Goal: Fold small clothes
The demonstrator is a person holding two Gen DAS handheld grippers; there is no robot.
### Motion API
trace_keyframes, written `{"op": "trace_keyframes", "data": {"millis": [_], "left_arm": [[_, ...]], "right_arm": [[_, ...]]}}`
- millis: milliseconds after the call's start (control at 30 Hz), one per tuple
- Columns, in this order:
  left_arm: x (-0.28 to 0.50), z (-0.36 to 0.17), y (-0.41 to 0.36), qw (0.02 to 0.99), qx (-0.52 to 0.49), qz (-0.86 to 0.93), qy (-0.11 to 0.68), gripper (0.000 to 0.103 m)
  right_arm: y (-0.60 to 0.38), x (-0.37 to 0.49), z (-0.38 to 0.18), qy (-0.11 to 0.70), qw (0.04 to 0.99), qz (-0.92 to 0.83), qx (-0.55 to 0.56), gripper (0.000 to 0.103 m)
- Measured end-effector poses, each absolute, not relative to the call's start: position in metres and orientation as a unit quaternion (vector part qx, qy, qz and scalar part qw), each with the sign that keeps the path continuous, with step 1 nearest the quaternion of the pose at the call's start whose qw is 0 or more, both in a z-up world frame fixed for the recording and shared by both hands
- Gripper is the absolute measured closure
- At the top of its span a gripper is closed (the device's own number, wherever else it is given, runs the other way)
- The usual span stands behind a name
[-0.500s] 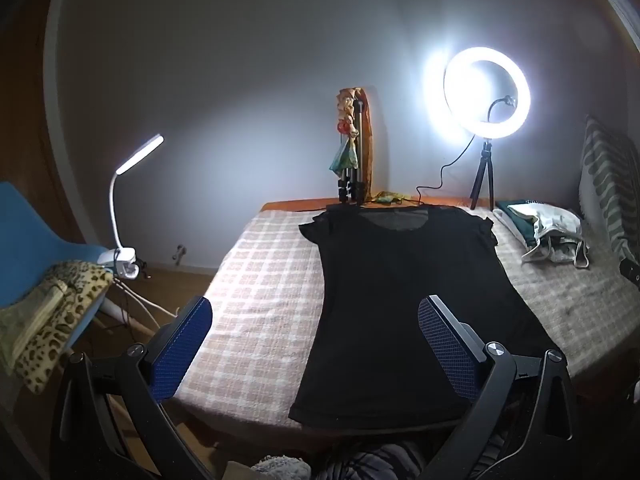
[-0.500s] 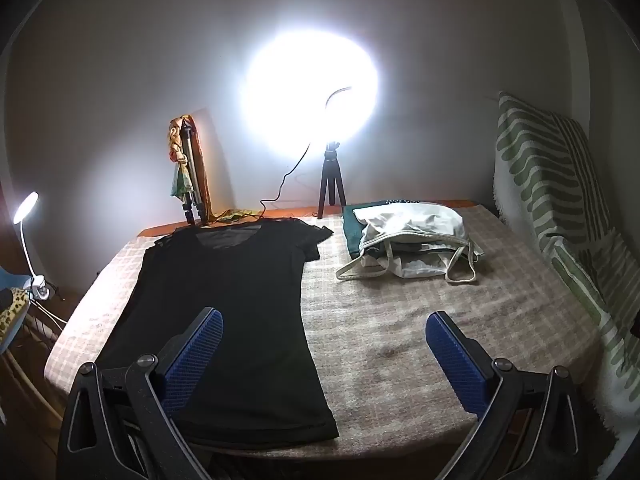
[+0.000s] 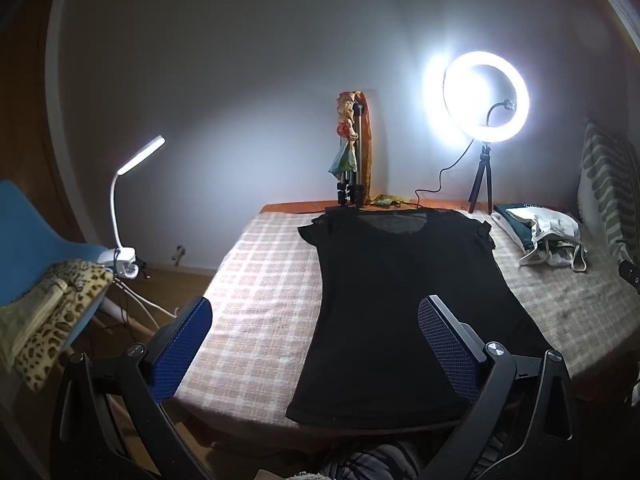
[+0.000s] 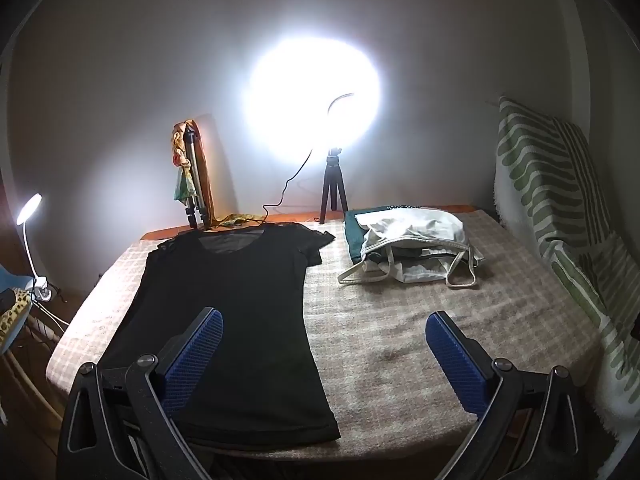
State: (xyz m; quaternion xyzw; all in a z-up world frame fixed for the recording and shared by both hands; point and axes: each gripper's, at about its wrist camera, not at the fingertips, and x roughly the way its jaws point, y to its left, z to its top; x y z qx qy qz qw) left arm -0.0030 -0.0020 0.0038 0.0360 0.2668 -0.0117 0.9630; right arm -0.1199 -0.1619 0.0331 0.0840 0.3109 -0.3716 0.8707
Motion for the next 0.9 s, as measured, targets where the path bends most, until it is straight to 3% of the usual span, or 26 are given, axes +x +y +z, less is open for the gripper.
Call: {"op": "trace_keyframes", "data": {"millis": [900], "left_arm": [[-0.0058, 0.0026, 0.0005, 0.964, 0.032, -0.009, 0.262, 0.000]], "right_arm": [[-0.1616, -0.1200, 0.0310, 0.311, 0.871, -0.371, 0.085, 0.000]]}}
